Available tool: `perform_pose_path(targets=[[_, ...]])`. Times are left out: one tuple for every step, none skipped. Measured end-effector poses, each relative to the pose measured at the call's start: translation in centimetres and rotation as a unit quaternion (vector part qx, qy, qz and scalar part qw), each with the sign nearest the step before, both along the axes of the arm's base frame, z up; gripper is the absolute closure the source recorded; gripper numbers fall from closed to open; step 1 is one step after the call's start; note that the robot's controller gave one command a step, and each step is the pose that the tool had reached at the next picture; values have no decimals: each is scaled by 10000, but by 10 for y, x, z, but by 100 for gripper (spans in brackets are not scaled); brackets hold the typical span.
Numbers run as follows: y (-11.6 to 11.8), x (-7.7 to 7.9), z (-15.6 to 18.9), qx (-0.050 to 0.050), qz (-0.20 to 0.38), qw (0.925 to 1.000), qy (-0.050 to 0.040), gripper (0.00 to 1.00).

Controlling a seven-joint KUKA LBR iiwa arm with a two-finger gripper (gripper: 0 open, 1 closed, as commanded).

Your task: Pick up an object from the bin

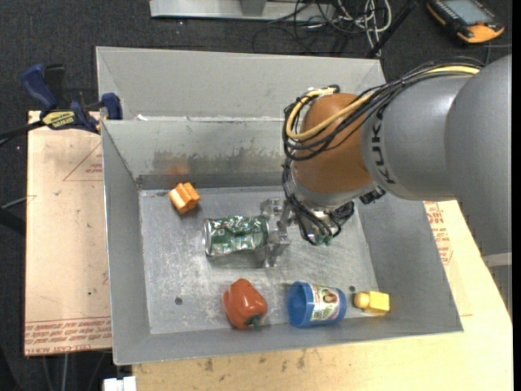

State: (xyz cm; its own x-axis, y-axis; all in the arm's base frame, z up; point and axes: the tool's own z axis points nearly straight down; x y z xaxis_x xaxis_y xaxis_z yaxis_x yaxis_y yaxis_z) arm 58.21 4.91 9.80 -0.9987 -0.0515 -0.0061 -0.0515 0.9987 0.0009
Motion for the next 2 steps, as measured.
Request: perform_pose_path(targets=[[1,-11,24,-3,24,10000,89,100],[2,-5,71,1,21,10000,1,100]])
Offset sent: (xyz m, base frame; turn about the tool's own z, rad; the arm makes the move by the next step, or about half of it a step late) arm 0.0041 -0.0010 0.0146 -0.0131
